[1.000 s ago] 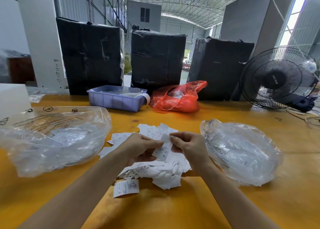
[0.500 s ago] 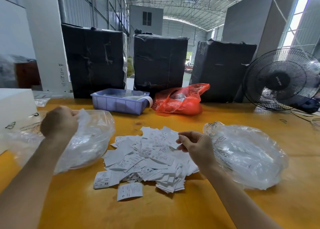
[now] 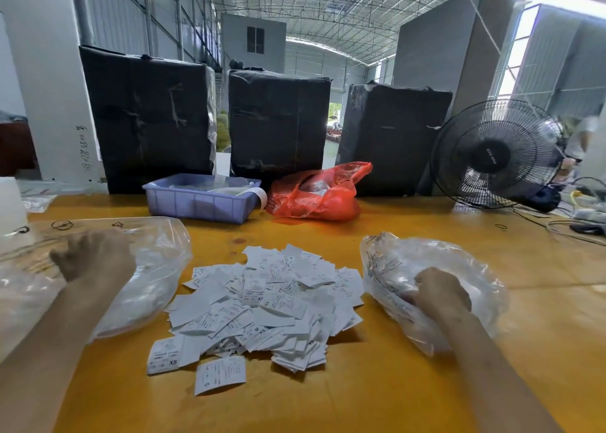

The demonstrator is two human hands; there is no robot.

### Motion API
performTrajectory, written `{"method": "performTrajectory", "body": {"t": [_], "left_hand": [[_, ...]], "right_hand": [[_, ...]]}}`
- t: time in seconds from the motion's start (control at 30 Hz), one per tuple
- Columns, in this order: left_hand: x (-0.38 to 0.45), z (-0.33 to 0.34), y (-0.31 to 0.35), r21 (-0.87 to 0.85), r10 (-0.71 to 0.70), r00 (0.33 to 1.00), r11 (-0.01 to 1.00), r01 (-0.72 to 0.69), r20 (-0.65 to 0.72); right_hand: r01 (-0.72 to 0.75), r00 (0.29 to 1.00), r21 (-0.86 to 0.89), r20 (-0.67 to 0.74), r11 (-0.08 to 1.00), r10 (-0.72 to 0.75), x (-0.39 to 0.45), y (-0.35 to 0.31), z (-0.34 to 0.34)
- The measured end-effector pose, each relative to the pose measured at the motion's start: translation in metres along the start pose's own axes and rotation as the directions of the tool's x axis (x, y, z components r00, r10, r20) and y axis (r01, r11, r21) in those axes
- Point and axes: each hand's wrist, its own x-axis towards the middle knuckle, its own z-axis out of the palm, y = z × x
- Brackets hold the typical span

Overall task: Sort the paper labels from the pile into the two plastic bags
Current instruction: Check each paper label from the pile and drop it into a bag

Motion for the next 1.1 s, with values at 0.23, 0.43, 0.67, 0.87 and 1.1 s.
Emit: {"method": "performTrajectory", "body": {"t": [0.23,0.43,0.67,0.87,1.1], "left_hand": [[-0.053,-0.005,0.072,-0.216,0.321,0.936,0.913,-0.346,-0.143],[-0.084,0.017,0.103,-0.224,0.58,0.812,0.783,-0.58,-0.073],[-0.091,0.027,0.111,-0.234,0.639,0.766,0.735,-0.636,-0.076],[-0.091,0.026,0.11,-0.255,0.644,0.762,0.727,-0.637,-0.067],[-0.093,0.024,0.11,-0.261,0.655,0.751,0.713,-0.65,-0.082]], "right_hand": [[-0.007,0.993,-0.051,-0.115,0.999,0.001,0.003,-0.001,0.003],[-0.034,0.987,-0.105,-0.16,0.994,0.017,0.004,0.001,0.007],[-0.032,0.969,0.026,-0.245,0.999,0.037,0.007,-0.001,0.005],[-0.134,0.979,-0.106,-0.169,0.985,0.115,0.003,0.003,0.006],[0.066,0.901,0.249,-0.431,0.966,0.049,0.003,-0.003,0.003]]}}
